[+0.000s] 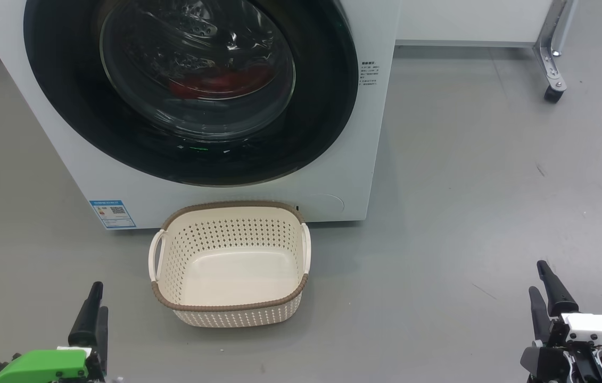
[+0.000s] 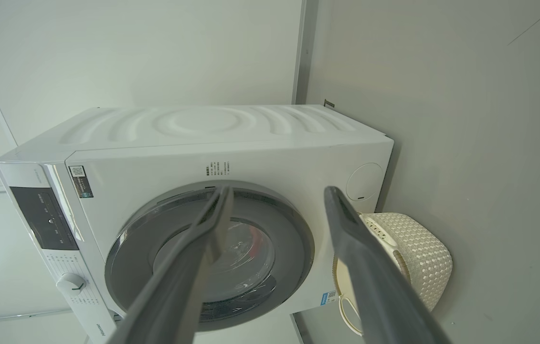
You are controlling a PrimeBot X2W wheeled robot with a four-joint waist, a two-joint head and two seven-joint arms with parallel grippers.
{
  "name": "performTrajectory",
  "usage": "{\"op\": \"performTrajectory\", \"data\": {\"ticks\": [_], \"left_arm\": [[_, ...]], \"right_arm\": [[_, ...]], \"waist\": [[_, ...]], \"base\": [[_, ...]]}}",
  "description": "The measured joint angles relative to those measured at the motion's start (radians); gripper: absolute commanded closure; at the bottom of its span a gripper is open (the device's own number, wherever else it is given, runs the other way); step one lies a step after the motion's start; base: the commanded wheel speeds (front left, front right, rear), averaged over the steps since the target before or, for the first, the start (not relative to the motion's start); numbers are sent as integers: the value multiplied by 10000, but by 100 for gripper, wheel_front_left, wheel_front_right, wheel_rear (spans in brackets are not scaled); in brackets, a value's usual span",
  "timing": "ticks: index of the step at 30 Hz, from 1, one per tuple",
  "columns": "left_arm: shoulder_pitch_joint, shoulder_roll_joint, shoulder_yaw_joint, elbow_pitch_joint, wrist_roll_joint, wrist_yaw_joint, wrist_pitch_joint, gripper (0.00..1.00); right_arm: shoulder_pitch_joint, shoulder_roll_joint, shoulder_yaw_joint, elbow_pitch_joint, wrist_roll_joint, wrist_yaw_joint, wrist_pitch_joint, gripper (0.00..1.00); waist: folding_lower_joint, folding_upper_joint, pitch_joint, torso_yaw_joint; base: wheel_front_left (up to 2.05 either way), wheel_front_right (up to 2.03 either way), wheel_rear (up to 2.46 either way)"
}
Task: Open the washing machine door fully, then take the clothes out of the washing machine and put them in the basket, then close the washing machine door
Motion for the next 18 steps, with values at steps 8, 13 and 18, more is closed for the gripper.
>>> {"op": "performTrajectory", "data": {"ticks": [8,13,18], "left_arm": [[-19,2,-77,-67,38,0,-203,0],[-93,19,-203,-167,550,0,-387,0],[-201,178,-403,-213,1154,0,-665,0]], "right_arm": [[-23,-8,10,-63,-194,0,-184,0],[-52,-98,63,-107,-493,0,-433,0],[-99,-316,253,-157,-1149,0,-652,0]], "waist": [[0,0,3,-1],[0,0,4,0],[0,0,6,-3]], "base": [[0,0,0],[0,0,0],[0,0,0]]}}
